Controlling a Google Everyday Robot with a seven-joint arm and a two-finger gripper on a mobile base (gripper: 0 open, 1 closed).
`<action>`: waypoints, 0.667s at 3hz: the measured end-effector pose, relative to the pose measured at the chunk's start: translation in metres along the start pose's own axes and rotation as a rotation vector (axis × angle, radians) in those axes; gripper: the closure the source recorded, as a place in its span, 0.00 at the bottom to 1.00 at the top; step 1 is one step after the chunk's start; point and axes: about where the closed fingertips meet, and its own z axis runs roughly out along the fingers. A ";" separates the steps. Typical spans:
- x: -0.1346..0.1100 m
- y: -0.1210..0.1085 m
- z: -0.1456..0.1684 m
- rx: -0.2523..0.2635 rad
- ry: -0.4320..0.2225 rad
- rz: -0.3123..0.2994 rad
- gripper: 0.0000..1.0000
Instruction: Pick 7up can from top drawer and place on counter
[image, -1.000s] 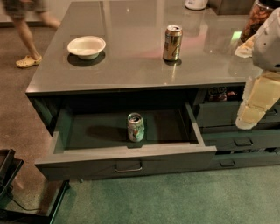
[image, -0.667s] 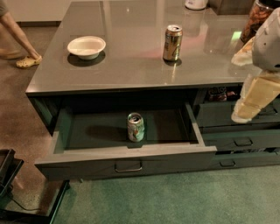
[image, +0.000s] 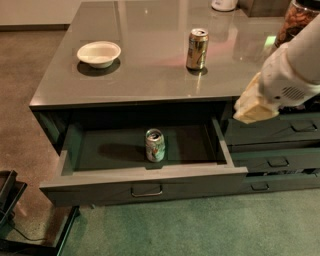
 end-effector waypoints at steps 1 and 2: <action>-0.008 -0.007 0.050 0.010 -0.075 0.037 0.88; -0.019 -0.014 0.101 0.039 -0.168 0.092 1.00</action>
Offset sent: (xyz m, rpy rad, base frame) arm 0.0685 0.0582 -0.1365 0.2835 -0.0541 -0.0945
